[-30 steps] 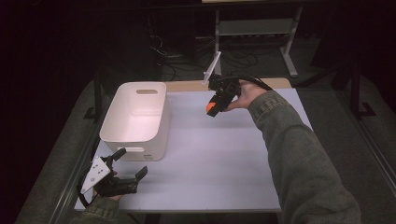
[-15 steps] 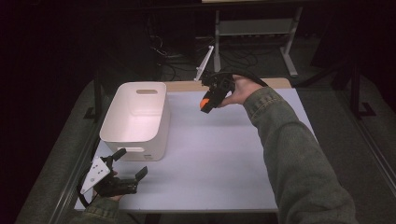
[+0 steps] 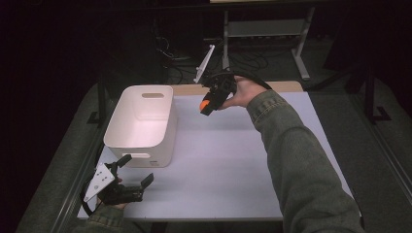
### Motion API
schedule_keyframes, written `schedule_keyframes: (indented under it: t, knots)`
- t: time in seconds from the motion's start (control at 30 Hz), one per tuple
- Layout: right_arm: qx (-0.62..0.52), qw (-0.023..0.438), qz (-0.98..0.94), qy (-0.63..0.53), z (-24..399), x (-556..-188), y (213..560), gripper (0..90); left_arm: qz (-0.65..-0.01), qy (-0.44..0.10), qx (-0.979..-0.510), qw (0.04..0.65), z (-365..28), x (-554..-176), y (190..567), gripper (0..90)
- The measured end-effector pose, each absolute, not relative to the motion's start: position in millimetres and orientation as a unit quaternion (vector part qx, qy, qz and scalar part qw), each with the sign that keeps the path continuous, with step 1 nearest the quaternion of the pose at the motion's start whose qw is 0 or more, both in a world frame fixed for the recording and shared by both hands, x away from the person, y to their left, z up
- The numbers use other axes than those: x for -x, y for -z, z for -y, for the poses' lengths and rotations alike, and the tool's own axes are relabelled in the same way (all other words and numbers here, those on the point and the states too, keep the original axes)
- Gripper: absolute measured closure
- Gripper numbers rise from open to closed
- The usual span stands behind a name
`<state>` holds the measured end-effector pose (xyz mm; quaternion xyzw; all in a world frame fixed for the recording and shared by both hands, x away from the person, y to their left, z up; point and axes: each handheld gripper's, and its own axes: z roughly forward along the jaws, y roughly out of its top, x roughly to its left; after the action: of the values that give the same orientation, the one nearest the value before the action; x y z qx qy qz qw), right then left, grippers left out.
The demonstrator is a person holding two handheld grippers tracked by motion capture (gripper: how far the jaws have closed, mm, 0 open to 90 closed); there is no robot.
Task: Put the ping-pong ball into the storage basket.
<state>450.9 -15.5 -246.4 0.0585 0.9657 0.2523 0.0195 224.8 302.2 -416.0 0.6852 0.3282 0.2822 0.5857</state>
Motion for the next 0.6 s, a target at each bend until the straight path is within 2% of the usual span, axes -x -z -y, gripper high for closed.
schedule_keyframes:
  t: [0.6]
  knots:
    - [-0.040, 0.006, -0.956, -0.291, -12.5, -452.4, 244.9, 50.1, -0.328, -0.282, -0.685, 0.587, -302.2, -224.6, 415.9, 0.0]
